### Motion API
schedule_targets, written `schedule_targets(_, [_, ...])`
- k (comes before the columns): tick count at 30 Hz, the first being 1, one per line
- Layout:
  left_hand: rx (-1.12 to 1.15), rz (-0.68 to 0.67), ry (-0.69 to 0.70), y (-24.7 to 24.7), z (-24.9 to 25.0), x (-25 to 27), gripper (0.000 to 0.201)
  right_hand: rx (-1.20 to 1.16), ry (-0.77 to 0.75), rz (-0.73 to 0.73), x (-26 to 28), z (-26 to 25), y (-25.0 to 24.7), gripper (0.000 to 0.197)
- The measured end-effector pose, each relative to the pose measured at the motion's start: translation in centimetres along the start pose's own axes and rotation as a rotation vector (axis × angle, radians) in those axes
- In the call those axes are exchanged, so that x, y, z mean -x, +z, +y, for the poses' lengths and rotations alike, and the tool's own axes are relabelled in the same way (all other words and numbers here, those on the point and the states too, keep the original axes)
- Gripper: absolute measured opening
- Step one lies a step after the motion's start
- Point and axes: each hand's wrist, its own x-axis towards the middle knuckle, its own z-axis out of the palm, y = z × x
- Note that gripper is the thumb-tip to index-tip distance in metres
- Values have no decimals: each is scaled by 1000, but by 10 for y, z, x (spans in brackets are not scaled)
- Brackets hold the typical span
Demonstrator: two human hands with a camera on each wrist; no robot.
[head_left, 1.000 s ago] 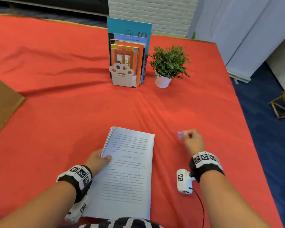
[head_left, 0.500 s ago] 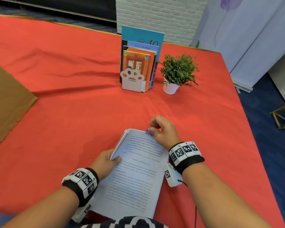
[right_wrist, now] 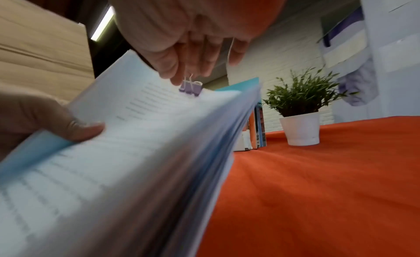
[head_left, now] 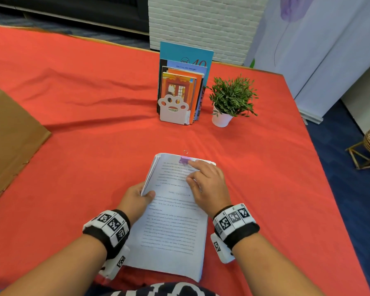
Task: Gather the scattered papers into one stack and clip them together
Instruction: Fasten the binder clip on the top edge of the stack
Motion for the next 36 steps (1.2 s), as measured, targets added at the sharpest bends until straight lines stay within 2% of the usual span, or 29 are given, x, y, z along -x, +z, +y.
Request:
schedule_targets(4, [-12,-8,-3,-3,-1,2,25,6,-14,31,-7,6,-8,14])
schedule_targets(8, [20,5,2,-2,1,4,22,52,-132,-118,-6,0,-12,12])
schedule_targets(10, [19,-2,25,-2,5,4,24,62,-170,-138,-3,-4,-11,13])
schedule_targets(13, [-32,-42,65,-2,10,7,24,18,-20,-20,-10,-7,-15,35])
schedule_targets(14, [-46,-55,77,-3,10,8,26,21,27,-28,-15,-9,-18,43])
schedule_targets(19, [-65,-104,119,-6,9,13,32,-146,179,-275,-31,-11,-29,70])
schedule_targets(21, [-38,-68,117,-10,8,11,32,-77,231,-232,-32,-9,-29,72])
schedule_targets(23, [44,20,101,-16,9,6,29,38,301,-129,-29,-9,-26,77])
schedule_targets(24, [106,59,96,-19,11,2,27,18,357,-111,-26,-10,-22,81])
schedule_targets(25, [165,92,99,-22,13,-2,25,-107,412,-120,-23,-14,-19,84])
schedule_targets(27, [262,144,105,-29,21,-10,19,-507,515,-185,-16,-23,-15,81])
schedule_targets(28, [305,166,97,-33,23,-15,20,-626,552,-226,-11,-28,-13,76])
schedule_targets(31, [445,237,64,-47,24,-34,31,-600,611,-351,12,-28,-1,41])
schedule_targets(33, [523,253,49,-52,20,-40,33,-592,704,-355,22,-24,7,20])
schedule_targets(36, [500,125,25,-43,8,-35,38,-653,863,-265,25,-16,10,12])
